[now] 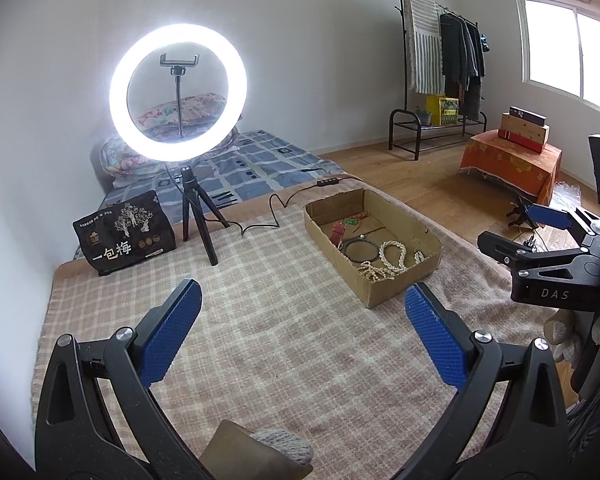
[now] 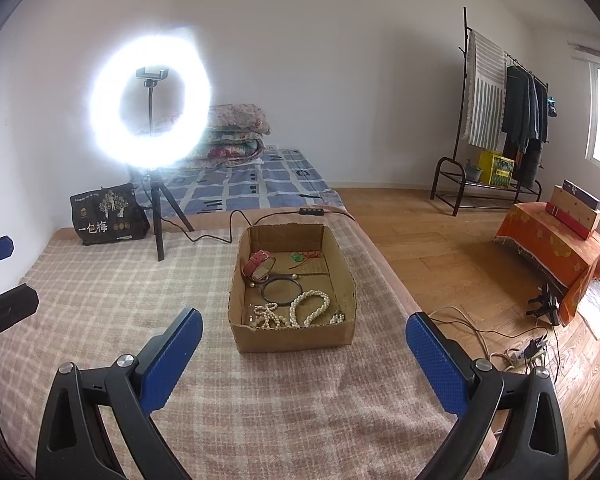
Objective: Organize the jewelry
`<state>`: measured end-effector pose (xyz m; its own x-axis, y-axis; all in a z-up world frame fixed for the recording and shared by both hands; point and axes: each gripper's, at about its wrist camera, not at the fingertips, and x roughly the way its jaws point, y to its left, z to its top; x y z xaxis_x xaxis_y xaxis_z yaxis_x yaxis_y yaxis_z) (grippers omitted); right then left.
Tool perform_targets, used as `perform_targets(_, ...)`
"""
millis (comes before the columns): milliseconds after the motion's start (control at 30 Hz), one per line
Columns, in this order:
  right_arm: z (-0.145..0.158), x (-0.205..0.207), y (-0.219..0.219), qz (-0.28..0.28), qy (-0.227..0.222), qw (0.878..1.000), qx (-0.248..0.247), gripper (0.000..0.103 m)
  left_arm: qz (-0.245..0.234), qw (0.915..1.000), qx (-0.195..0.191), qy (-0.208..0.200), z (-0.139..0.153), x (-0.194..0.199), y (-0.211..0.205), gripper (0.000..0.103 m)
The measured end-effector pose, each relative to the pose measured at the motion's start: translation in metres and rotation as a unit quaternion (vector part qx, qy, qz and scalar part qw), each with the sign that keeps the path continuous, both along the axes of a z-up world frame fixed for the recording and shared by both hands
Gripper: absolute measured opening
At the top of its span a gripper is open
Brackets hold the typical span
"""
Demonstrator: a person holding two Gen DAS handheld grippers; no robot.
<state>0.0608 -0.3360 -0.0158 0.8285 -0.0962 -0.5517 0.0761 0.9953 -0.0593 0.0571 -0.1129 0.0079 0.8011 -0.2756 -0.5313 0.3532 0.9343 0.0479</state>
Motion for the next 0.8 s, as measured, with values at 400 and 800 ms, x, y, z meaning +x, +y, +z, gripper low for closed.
perform_targets(400,-0.0004,-0.0003,0.0043,0.004,0.0,1.0,-0.007,0.103,0.004,1.0,0.002,0.006,-0.0013,-0.0033,-0.0028,0.103)
perform_targets(800,-0.0014,-0.0007,0.0085,0.009,0.001,1.0,-0.012,0.103,0.0,0.9999,-0.002,0.015,-0.0039,-0.0051,-0.005,0.103)
